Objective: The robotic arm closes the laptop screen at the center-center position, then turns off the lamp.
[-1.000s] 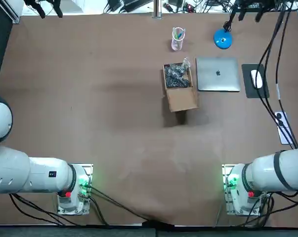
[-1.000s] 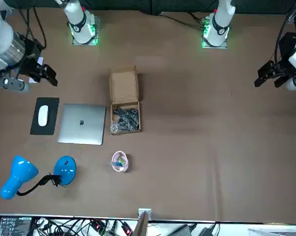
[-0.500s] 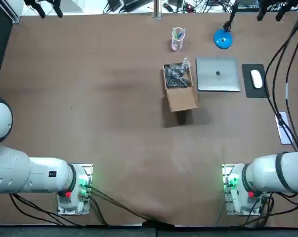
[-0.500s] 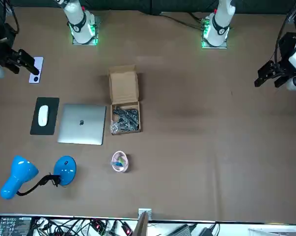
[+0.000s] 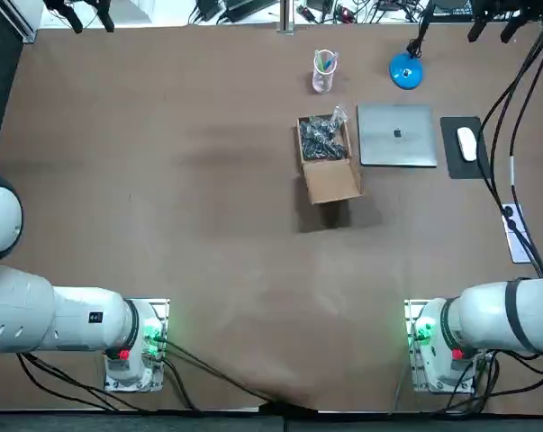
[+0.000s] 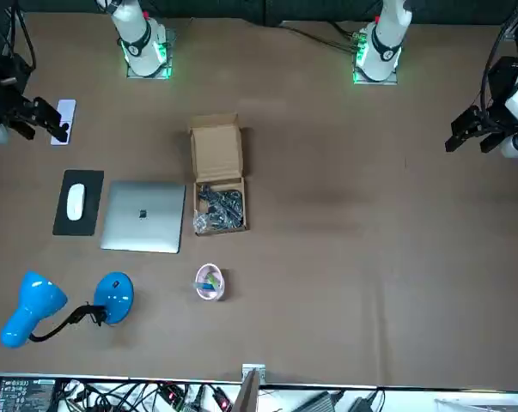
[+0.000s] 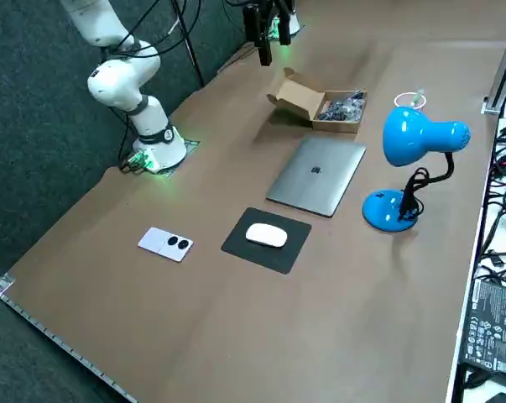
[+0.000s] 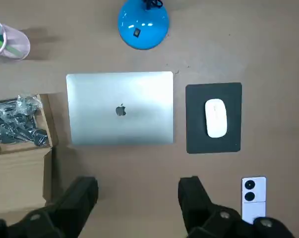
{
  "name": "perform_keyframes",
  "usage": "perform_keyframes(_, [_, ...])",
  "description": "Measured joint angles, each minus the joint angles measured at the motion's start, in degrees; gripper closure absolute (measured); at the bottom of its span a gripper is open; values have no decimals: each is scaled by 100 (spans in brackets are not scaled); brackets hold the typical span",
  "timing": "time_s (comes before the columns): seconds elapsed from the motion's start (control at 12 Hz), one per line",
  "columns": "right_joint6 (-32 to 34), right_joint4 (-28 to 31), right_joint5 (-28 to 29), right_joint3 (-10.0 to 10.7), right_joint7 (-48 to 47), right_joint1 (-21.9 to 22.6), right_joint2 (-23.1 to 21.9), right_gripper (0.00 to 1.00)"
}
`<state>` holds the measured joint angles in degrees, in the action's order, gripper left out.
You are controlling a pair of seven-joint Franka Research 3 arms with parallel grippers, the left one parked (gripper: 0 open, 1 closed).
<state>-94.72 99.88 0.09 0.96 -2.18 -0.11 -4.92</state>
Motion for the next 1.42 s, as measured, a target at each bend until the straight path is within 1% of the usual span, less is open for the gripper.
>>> perform_keyframes(0.67, [-110,-199,0,-11,1,12,208,0])
perform_keyframes(1.42, [-109,-230,-3,-22,25,17,231,0])
